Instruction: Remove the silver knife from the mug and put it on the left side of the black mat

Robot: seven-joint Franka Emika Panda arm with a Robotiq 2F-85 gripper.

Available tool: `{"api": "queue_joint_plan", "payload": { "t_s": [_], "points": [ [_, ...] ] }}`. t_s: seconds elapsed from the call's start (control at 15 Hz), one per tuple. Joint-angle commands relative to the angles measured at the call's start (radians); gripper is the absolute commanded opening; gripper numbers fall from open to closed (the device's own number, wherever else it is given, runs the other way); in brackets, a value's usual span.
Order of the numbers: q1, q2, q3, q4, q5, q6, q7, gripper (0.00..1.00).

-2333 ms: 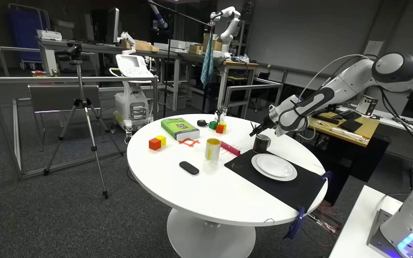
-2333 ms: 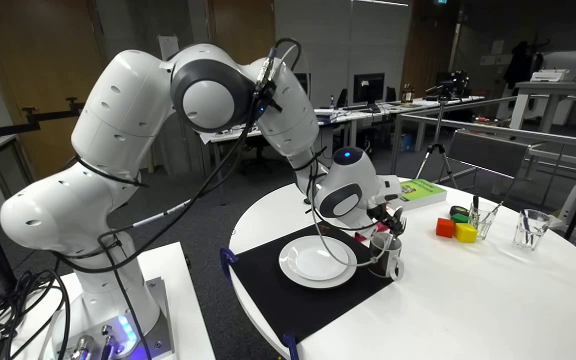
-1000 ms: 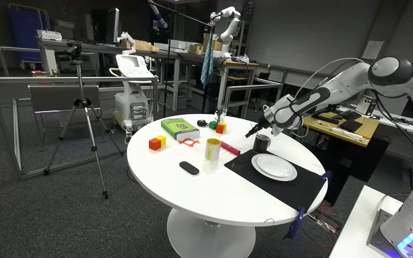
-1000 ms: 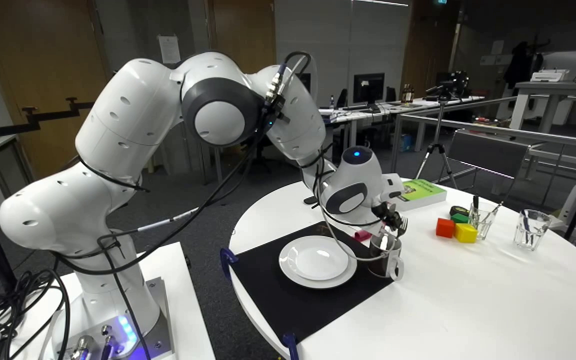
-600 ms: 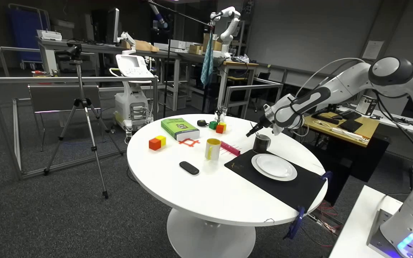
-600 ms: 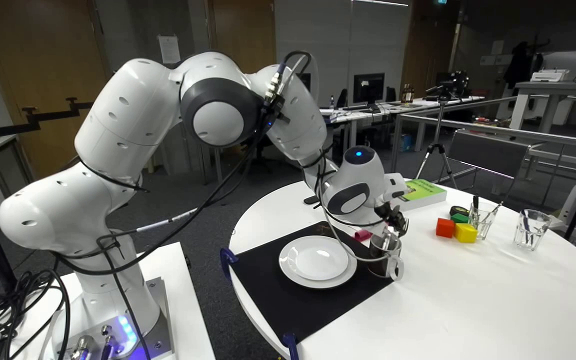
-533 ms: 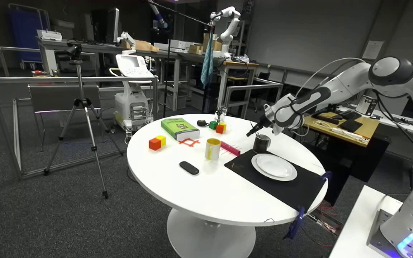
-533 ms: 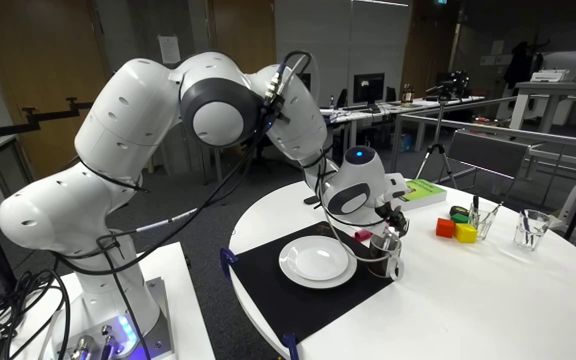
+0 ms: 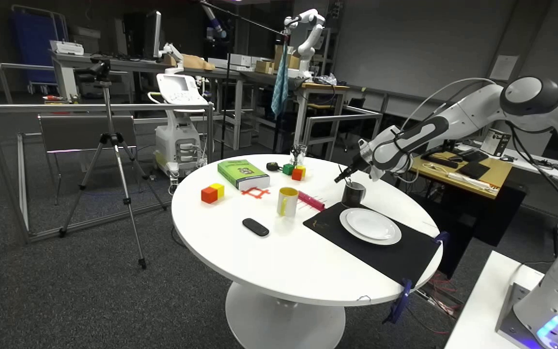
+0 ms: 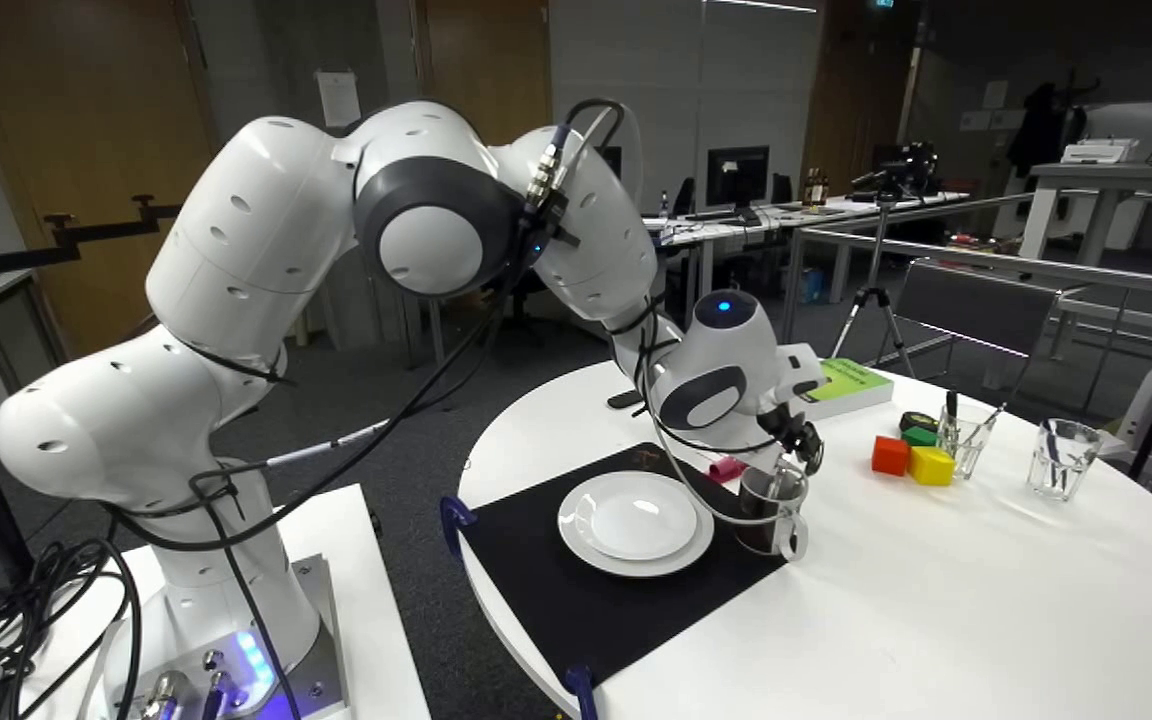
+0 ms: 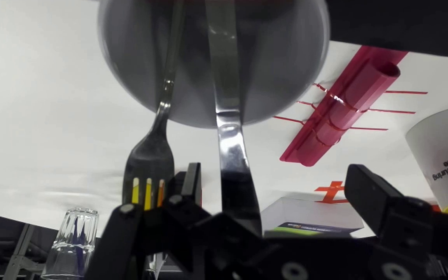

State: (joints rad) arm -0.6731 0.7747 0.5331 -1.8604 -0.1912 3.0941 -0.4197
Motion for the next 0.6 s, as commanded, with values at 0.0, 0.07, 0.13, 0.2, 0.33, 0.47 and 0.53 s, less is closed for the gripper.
{"api": "queue_joint_plan", "payload": {
  "t_s": [0.0, 0.07, 0.13, 0.2, 0.33, 0.47, 0.53],
  "points": [
    [-0.052, -0.022, 0.05, -0.027, 0.017, -0.025, -0.047, 1.0],
    [-0.058, -0.028, 0.053, -0.036, 0.016, -0.023, -0.047, 1.0],
    [-0.059, -0.035, 0.049, -0.043, 0.018, -0.025, -0.041, 1.0],
    [-0.062, -0.046, 0.047, -0.053, 0.021, -0.033, -0.033, 1.0],
    [-0.058, -0.076, 0.03, -0.081, 0.025, -0.041, -0.017, 1.0],
    [-0.074, -0.095, 0.038, -0.107, 0.026, -0.04, -0.02, 1.0],
    [-0.082, -0.106, 0.044, -0.117, 0.027, -0.04, -0.022, 1.0]
  ]
}}
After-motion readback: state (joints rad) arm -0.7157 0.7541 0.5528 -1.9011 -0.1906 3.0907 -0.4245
